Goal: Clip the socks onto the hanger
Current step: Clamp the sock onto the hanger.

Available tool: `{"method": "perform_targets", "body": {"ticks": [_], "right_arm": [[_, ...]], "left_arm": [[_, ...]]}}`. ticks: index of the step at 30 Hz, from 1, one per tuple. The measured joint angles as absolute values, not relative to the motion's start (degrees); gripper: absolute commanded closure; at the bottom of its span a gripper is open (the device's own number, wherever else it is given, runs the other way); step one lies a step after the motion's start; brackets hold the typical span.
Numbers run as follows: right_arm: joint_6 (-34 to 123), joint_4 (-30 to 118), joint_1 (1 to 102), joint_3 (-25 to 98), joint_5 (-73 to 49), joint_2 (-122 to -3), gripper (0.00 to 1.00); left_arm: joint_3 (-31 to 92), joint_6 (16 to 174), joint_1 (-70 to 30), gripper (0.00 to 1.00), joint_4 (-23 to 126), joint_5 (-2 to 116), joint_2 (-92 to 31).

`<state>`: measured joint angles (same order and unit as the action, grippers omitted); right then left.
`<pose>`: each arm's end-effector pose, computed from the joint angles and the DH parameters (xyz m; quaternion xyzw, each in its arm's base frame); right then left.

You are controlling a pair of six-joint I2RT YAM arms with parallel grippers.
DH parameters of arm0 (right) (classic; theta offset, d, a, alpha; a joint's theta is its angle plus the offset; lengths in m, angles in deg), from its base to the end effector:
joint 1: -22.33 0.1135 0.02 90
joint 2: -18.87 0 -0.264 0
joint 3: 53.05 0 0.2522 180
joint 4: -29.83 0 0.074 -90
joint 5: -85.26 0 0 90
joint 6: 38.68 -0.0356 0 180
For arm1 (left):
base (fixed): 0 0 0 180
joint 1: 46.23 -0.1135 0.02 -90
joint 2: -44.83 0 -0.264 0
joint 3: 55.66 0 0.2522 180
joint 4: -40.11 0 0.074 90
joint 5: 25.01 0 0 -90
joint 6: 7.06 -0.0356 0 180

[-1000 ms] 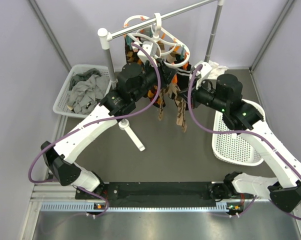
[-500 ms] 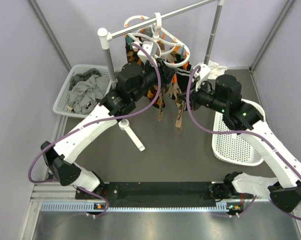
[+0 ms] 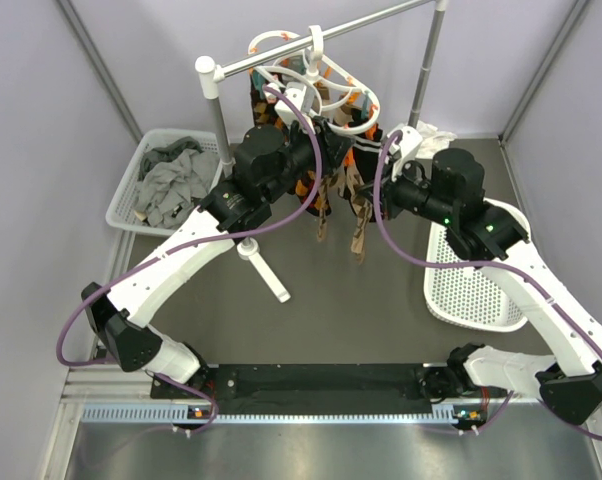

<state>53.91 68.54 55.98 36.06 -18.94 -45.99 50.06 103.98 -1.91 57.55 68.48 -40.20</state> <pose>0.1973 0.1418 0.4290 -0.3159 0.7220 0.2569 0.5594 0.2465 -0.2377 0.4718 0.1168 0.6768 -0.3747 0.6228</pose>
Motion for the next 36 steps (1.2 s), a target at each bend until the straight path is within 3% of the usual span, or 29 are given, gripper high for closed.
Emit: {"method": "perform_targets", "body": {"ticks": [27, 31, 32, 36], "right_arm": [[54.3, 65.5, 56.0, 38.9, -18.5, -47.5, 1.00], [54.3, 65.0, 56.0, 39.3, -18.0, -47.6, 1.00], [54.3, 64.9, 56.0, 39.5, -17.9, -47.6, 1.00], [54.2, 63.5, 56.0, 39.6, -17.4, -47.6, 1.00]], "left_arm": [[50.1, 104.5, -1.9, 1.00, 57.8, 67.6, -40.2], [50.1, 104.6, -1.9, 0.90, 57.8, 67.6, -40.2], [50.1, 104.6, -1.9, 0.78, 57.8, 67.6, -40.2], [50.1, 104.6, -1.9, 0.50, 57.8, 67.6, -40.2]]}}
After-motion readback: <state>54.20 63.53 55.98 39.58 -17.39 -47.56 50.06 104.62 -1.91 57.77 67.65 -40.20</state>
